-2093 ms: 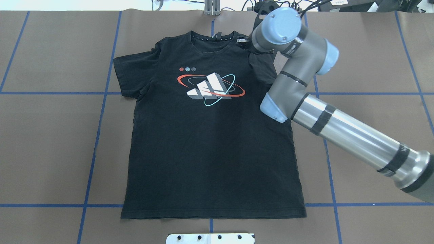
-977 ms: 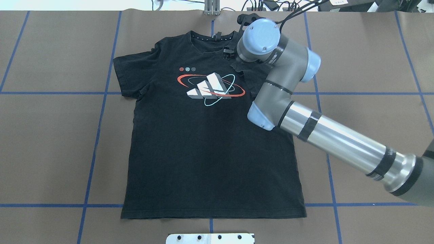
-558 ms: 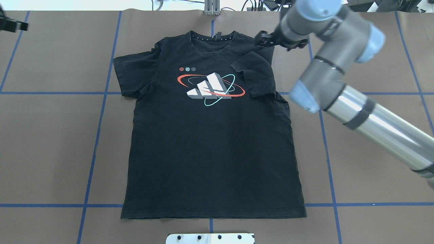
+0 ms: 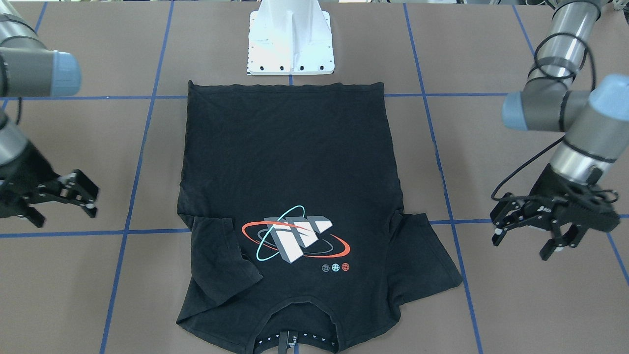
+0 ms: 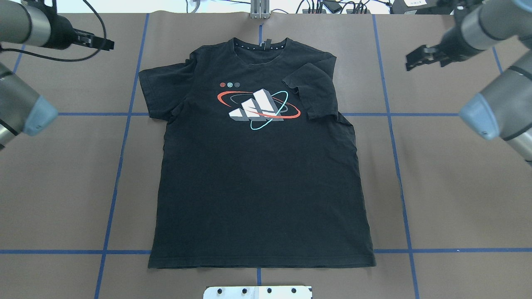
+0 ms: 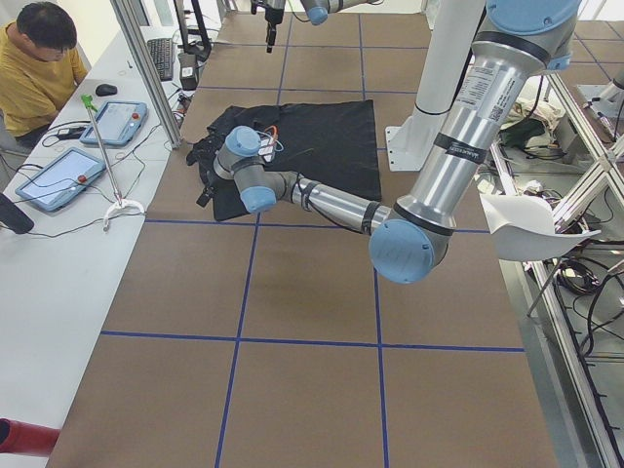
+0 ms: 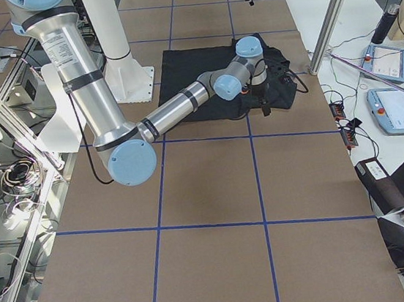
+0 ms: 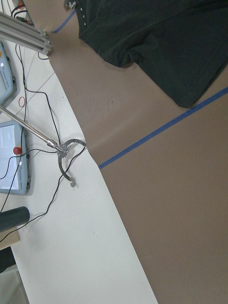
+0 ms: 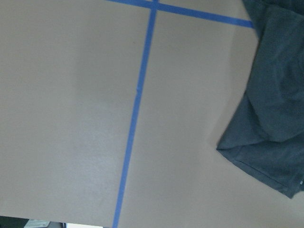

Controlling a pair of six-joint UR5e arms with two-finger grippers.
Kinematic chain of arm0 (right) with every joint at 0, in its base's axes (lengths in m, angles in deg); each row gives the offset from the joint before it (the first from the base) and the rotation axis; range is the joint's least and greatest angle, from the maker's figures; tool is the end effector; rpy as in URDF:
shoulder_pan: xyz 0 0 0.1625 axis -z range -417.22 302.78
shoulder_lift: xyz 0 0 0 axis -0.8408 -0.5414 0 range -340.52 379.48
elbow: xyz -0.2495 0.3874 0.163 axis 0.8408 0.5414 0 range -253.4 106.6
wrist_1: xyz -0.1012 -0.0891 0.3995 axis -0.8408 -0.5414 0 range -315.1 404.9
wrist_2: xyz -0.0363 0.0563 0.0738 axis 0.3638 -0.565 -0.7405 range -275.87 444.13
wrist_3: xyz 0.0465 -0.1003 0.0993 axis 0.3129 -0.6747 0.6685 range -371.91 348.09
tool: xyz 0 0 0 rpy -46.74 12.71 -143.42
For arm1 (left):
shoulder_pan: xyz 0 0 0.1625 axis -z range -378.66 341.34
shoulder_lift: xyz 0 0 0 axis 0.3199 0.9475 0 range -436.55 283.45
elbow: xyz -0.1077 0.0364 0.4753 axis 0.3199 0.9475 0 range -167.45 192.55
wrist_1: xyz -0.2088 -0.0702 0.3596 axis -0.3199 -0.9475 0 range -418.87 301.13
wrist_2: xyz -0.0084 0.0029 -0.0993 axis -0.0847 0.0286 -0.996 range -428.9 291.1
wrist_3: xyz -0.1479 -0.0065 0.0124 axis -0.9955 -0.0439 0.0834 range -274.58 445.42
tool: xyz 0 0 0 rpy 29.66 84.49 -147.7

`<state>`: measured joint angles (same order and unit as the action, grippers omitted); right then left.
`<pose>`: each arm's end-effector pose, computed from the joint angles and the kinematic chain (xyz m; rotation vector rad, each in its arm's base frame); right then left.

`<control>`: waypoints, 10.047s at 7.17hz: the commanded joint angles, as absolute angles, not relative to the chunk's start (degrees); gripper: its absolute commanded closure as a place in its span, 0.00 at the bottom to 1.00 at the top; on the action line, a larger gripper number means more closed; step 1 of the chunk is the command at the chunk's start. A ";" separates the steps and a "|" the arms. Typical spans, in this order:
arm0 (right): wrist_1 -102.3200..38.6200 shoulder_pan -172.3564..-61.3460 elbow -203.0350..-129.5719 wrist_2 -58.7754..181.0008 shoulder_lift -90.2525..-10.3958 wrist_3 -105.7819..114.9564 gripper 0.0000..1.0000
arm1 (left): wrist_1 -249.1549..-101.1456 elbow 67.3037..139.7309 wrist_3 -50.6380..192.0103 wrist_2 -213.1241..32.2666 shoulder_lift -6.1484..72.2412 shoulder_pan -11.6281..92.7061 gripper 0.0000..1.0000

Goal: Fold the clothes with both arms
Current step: 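Move the left gripper toward the shirt's shoulder nearest it while the right gripper withdraws, then grasp the sleeve nearest the left gripper and fold it onto the shirt, then lower both grippers to the hem corners nearest the robot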

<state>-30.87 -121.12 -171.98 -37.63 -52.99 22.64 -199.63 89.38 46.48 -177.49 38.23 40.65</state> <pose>-0.2426 -0.6207 0.4844 0.3232 -0.8034 -0.0570 0.3181 -0.7040 0.5027 0.7180 0.8541 0.0480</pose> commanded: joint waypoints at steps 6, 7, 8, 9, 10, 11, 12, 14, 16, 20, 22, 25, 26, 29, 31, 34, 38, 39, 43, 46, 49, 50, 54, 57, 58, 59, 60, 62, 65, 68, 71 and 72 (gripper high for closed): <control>-30.78 -129.91 -172.36 -45.59 -60.50 9.09 0.00 | -207.32 70.29 32.33 -161.18 47.29 30.13 0.28; -30.78 -129.91 -172.36 -45.59 -60.50 9.09 0.00 | -207.32 70.29 32.33 -161.18 47.29 29.86 0.33; -30.78 -129.91 -172.36 -45.59 -60.50 9.18 0.00 | -207.32 70.29 32.33 -161.18 47.29 29.77 0.37; -30.78 -129.91 -172.36 -45.59 -60.50 9.09 0.00 | -207.32 70.29 32.33 -161.18 47.29 29.68 0.41; -30.78 -129.91 -172.36 -45.59 -60.50 9.09 0.00 | -207.32 70.29 32.33 -161.18 47.12 29.68 0.47; -30.78 -129.91 -172.36 -45.59 -60.50 9.18 0.00 | -207.32 70.20 32.33 -161.18 47.03 29.68 0.48; -30.78 -129.91 -172.36 -45.59 -60.50 9.18 0.00 | -207.32 70.03 32.33 -161.18 47.03 29.68 0.48; -30.86 -129.91 -172.36 -45.59 -60.50 9.18 0.00 | -207.32 69.68 32.33 -161.18 47.03 29.68 0.52; -30.78 -129.91 -172.36 -45.59 -60.41 9.18 0.00 | -207.41 69.59 32.24 -161.18 47.03 29.68 0.55; -30.78 -129.82 -172.36 -45.59 -60.15 9.36 0.00 | -207.76 69.59 32.24 -161.27 47.03 29.77 1.00; -30.78 -129.82 -172.36 -45.59 -60.06 9.44 0.00 | -208.98 70.11 32.24 -161.44 46.68 29.95 1.00; -30.78 -129.82 -172.36 -45.59 -59.97 9.53 0.00 | -208.39 76.60 32.68 -165.63 45.80 31.61 1.00; -30.86 -129.82 -172.36 -45.59 -59.97 9.53 0.00 | -202.72 80.97 32.68 -166.45 45.80 31.70 1.00; -30.86 -129.82 -172.36 -45.59 -59.97 9.62 0.00 | -180.47 95.31 26.40 -165.84 47.28 29.09 1.00; -30.86 -129.82 -172.36 -45.59 -59.97 9.62 0.00 | -172.81 94.82 20.93 -163.13 53.15 24.17 1.00; -30.86 -129.82 -172.27 -45.59 -59.97 9.71 0.00 | -173.30 83.89 15.04 -162.85 62.10 21.78 1.00; -30.86 -129.82 -172.19 -45.59 -59.88 9.71 0.00 | -173.74 77.68 13.44 -162.94 66.80 21.69 1.00; -30.86 -129.73 -172.19 -45.59 -59.88 9.71 0.00 | -174.96 77.85 13.87 -163.03 66.54 21.69 0.52; -30.60 -126.42 -176.46 -45.33 -58.92 21.24 0.00 | -179.50 97.02 21.76 -163.55 52.52 21.86 0.00; -30.69 -111.69 -190.07 -34.84 -60.92 44.97 0.00 | -171.81 117.60 24.16 -168.64 42.40 20.12 0.00; -30.69 -93.41 -201.15 -19.19 -67.76 60.28 0.00 | -172.07 127.84 18.75 -169.45 33.44 11.61 0.00; -30.69 -85.60 -203.97 -12.00 -70.58 65.81 0.00 | -172.25 129.69 16.10 -168.75 30.01 8.88 0.00; -30.69 -62.35 -205.49 11.15 -75.87 78.60 0.00 | -176.80 134.19 6.26 -158.05 16.82 -6.75 0.00; -30.69 -61.88 -205.58 12.06 -75.88 78.61 0.00 | -177.00 133.32 3.85 -155.12 11.97 -11.27 0.00; -30.69 -61.79 -205.58 12.15 -75.79 78.70 0.00 | -177.00 132.44 3.85 -155.20 11.96 -11.45 0.00; -30.69 -61.88 -205.58 12.15 -75.79 78.70 0.00 | -177.08 130.78 3.77 -155.20 12.39 -12.41 0.01; -30.69 -61.88 -205.58 12.24 -75.88 78.70 0.00 | -177.08 130.59 3.77 -155.29 12.75 -12.50 0.05; -30.69 -61.79 -205.58 12.24 -75.79 78.70 0.00 | -177.08 130.58 3.77 -155.38 12.75 -12.68 0.36; -30.69 -61.79 -205.58 12.24 -75.88 78.61 0.00 | -177.08 130.58 3.77 -155.73 12.75 -13.21 0.52; -30.69 -61.44 -205.50 12.33 -75.88 78.70 0.00 | -177.00 130.67 3.85 -155.82 12.40 -13.38 0.51; -30.69 -61.26 -205.58 12.33 -75.88 78.70 0.00 | -177.00 130.67 3.85 -155.91 12.31 -13.56 0.51; -30.69 -61.26 -205.58 12.33 -75.88 78.70 0.00 | -177.00 130.67 3.85 -155.91 12.31 -13.65 0.55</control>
<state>-30.69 -61.31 -205.58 12.33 -75.88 78.70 -177.00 130.67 3.85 -155.90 12.33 -13.56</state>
